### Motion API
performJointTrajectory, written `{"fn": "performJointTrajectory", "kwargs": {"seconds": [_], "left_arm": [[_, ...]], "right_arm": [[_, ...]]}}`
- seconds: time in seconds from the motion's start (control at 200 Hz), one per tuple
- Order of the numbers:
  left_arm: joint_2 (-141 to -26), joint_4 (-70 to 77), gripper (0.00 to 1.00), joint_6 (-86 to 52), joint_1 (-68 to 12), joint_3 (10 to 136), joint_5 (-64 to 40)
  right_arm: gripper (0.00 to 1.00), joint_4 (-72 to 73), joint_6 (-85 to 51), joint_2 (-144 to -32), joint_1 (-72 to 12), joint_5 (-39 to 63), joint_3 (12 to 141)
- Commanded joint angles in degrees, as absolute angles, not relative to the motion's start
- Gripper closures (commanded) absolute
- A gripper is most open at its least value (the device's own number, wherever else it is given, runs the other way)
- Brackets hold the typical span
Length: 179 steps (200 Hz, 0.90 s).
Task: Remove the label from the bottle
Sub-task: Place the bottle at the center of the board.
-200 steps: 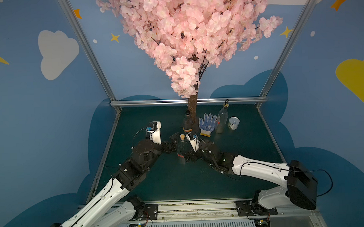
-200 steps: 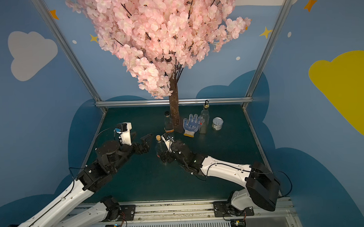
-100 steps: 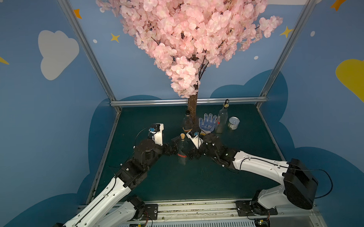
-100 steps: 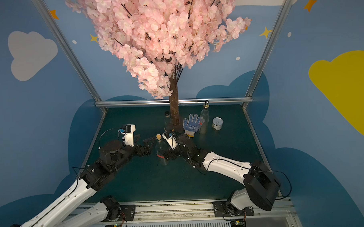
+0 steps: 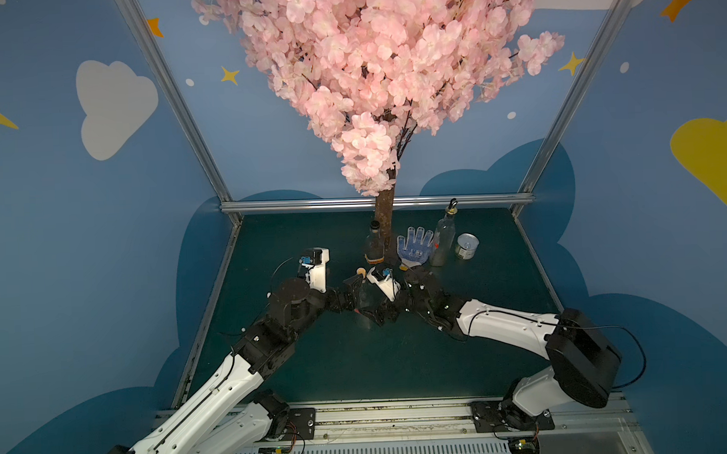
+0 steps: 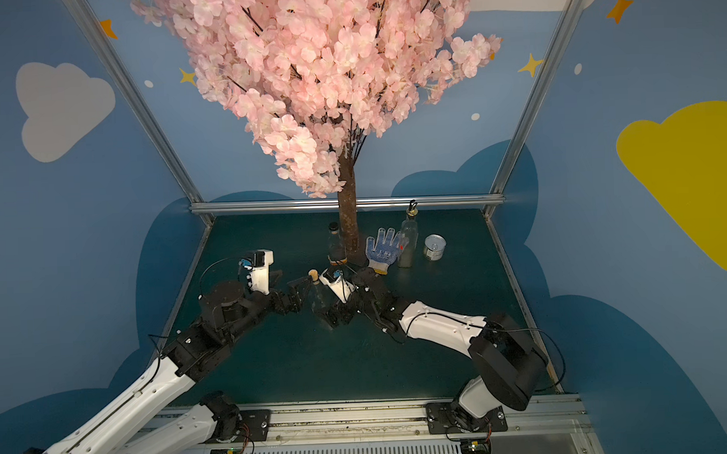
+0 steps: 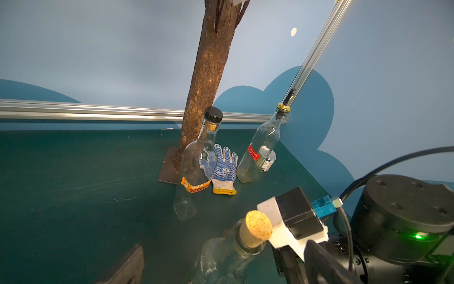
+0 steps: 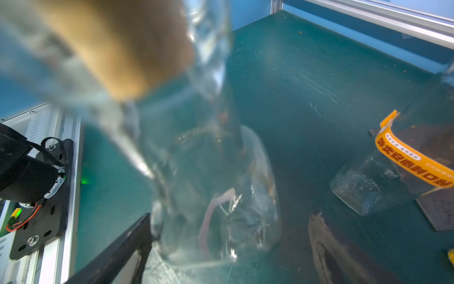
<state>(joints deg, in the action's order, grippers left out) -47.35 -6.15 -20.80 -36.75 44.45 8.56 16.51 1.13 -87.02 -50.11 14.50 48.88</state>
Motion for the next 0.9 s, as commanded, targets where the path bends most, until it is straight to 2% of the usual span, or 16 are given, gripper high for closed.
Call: {"fn": "performJointTrajectory", "kwargs": {"seconds": [0.0, 0.536, 0.891], "left_arm": [[-47.4, -4.3, 0.0, -20.1, -36.5, 43.8, 7.5], [-49.3, 0.6, 0.0, -20.2, -36.3, 40.8, 4.3], [-52.4, 3.1, 0.0, -20.4, -36.2, 39.9, 2.3]], "right_arm": [[0.03, 21.5, 0.5, -88.0, -49.0, 15.7, 47.4], [0.03, 29.8, -2.5, -92.3, -46.3, 22.0, 46.4], [0.03, 32.9, -2.7, -95.1, -46.1, 22.4, 46.8]]}}
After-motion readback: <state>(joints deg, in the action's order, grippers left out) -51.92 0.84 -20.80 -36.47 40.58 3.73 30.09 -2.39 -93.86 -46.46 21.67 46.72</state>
